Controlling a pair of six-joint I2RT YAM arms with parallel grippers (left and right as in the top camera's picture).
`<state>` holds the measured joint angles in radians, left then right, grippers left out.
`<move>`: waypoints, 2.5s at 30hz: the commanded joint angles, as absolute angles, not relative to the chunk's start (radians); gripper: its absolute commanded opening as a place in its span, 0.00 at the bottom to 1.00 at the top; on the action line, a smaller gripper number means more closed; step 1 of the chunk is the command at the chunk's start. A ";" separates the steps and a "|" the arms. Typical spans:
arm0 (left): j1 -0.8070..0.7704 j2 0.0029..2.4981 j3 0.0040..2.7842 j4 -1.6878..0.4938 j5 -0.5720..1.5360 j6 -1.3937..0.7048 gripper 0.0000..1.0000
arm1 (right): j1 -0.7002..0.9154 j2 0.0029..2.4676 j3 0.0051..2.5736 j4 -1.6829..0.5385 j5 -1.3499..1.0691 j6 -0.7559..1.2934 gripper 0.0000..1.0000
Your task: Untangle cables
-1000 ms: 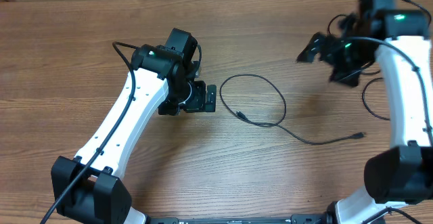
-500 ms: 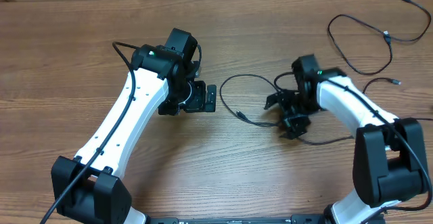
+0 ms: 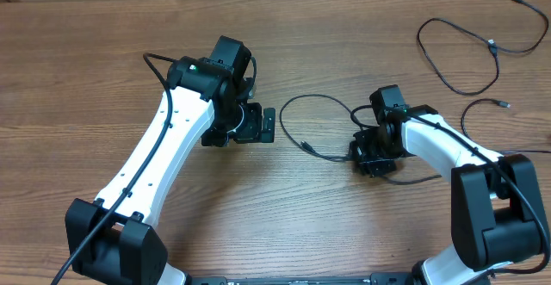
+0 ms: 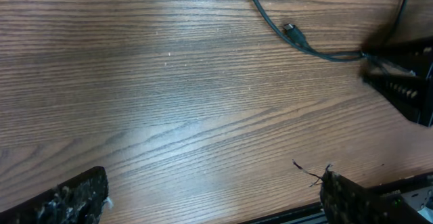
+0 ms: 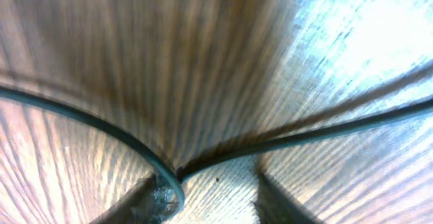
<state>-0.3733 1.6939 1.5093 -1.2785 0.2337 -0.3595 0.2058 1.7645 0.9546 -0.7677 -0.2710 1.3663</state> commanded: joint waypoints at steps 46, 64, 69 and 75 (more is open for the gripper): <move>-0.380 1.691 1.509 -1.278 0.228 -0.337 0.99 | 0.245 1.791 1.721 -0.838 0.303 0.371 0.15; -0.380 1.691 1.509 -1.278 0.228 -0.337 0.99 | -0.057 1.797 1.386 -0.861 0.216 0.973 1.00; -0.380 1.691 1.509 -1.277 0.228 -0.337 0.99 | -0.057 1.798 1.241 -0.675 0.215 0.973 0.93; -0.380 1.691 1.509 -1.277 0.228 -0.337 0.99 | -0.057 1.798 1.154 -0.556 0.215 0.972 0.71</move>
<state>-0.3733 1.6939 1.5093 -1.2785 0.2337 -0.3595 -0.0582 1.7969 1.1839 -0.5922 0.2119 0.9684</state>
